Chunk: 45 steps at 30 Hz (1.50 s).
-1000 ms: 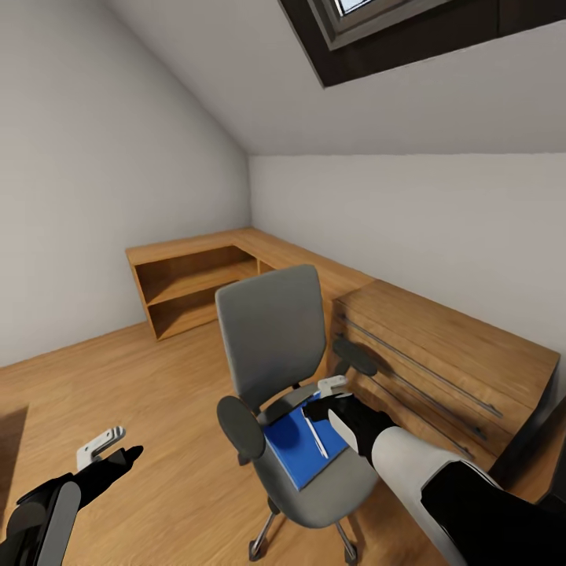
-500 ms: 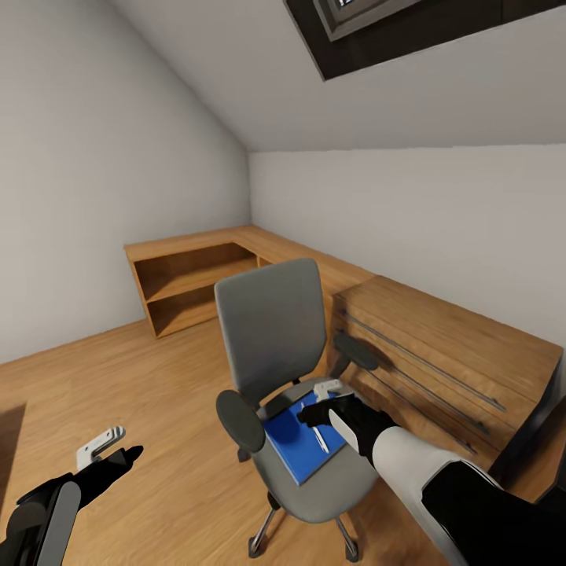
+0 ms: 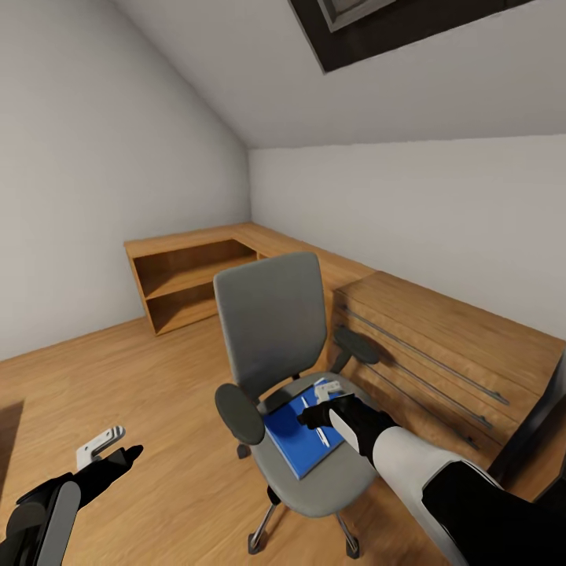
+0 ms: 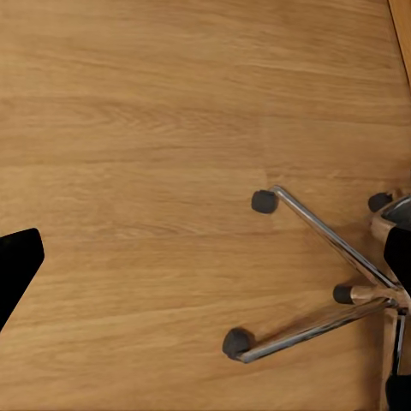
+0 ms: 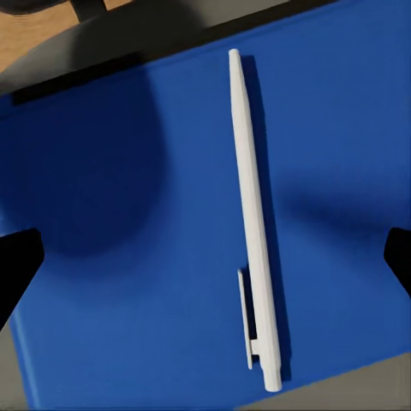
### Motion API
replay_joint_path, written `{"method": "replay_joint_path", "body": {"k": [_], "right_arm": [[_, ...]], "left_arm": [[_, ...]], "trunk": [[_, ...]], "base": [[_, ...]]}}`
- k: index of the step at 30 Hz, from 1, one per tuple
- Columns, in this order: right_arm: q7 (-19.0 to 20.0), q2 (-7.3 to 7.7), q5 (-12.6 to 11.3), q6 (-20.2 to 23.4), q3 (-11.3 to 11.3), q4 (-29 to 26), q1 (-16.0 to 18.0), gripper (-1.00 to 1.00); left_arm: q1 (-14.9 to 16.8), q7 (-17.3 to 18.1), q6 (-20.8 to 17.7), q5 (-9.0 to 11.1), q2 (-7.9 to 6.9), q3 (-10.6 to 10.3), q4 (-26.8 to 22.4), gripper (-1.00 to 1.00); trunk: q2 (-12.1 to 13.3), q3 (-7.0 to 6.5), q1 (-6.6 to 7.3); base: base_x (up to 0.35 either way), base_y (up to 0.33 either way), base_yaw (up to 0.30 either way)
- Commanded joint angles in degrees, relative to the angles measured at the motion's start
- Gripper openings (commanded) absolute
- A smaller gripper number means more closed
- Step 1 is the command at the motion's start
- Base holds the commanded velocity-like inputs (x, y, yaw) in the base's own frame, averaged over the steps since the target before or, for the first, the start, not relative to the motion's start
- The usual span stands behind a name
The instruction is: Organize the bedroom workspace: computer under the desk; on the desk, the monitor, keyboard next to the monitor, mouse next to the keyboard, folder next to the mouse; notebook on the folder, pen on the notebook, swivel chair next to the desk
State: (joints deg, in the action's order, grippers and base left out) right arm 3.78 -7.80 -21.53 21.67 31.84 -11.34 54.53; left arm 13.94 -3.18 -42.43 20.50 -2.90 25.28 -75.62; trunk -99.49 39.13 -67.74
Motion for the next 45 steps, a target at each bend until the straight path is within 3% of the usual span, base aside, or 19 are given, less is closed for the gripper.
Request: {"method": "replay_joint_path", "body": {"k": [1, 34, 45], "right_arm": [[0.0, 0.03, -0.4, 0.3, 0.4, 0.0, 0.1, 1.00], [-0.5, 0.42, -0.3, 2.3, 0.3, 0.1, 0.1, 1.00], [-4.0, 0.35, -0.3, 2.0, 0.3, 0.0, 0.1, 1.00]], "left_arm": [[0.0, -0.3, -0.3, 0.6, 0.00, 0.0, -0.1, 1.00], [0.0, -0.3, -0.5, 0.6, 0.00, 0.0, 0.0, 1.00], [0.0, -0.3, -0.5, 0.6, 0.00, 0.0, 0.1, 1.00]], "trunk": [[0.0, 0.06, 0.00], [0.0, 0.06, 0.00], [-0.4, 0.24, -0.22]], "base": [[0.000, 0.000, 0.000], [0.000, 0.000, 0.000], [0.000, 0.000, 0.000]]}}
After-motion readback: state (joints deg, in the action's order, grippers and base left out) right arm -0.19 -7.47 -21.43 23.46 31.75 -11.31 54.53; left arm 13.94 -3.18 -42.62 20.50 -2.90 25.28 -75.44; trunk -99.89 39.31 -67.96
